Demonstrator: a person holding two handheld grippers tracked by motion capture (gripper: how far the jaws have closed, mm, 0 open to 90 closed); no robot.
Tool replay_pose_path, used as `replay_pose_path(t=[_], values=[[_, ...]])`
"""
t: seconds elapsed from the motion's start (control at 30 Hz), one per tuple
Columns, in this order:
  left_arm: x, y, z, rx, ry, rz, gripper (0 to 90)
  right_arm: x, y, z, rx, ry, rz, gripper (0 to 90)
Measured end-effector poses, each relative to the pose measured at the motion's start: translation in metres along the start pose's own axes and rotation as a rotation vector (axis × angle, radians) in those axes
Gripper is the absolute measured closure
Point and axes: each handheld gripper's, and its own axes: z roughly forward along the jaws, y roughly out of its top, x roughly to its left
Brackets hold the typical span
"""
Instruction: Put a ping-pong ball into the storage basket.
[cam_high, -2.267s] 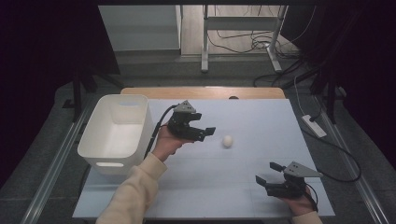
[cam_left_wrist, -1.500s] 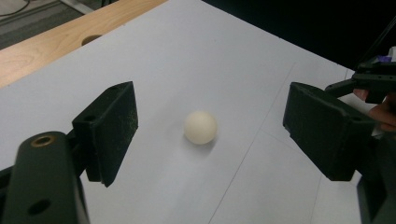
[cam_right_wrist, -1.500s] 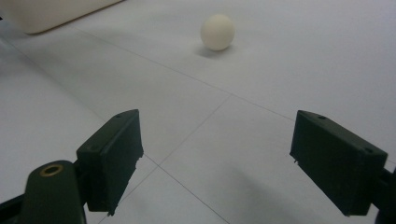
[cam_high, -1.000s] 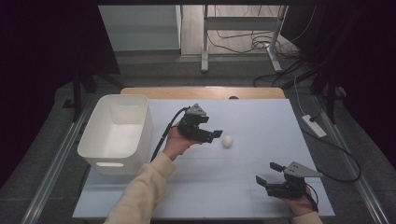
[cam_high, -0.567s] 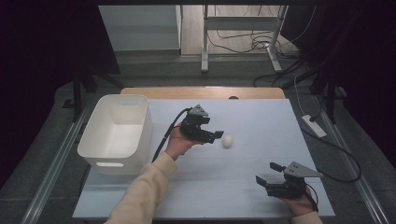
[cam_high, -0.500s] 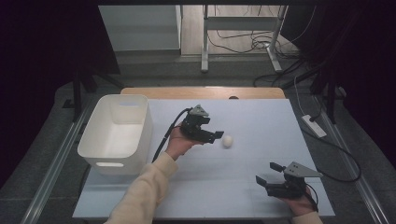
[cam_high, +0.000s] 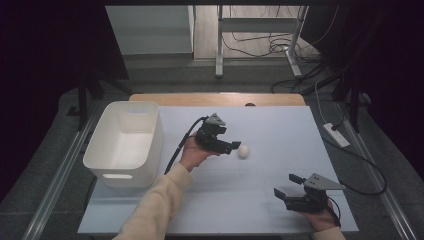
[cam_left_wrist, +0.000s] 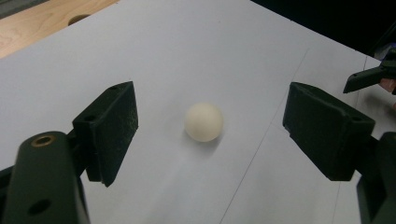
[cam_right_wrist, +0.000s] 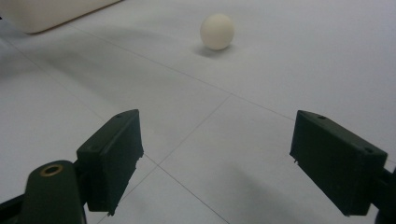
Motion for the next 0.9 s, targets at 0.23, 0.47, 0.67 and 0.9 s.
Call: replay_pose_path(t=[0.23,0.47,0.67,0.9], values=[[-0.001,0.000,0.005,0.006,-0.002,0.003,19.1,0.000,0.000,0.000,0.000,0.001,-0.001,16.6],[-0.002,-0.001,0.009,0.019,0.000,0.014,19.1,0.000,0.000,0.000,0.000,0.000,-0.002,16.6],[-0.003,-0.001,0.013,0.025,0.000,0.014,19.1,0.000,0.000,0.000,-0.001,0.000,-0.001,16.6],[-0.004,0.000,0.017,0.029,-0.002,0.014,19.2,0.000,0.000,0.000,-0.001,0.000,-0.001,16.6]])
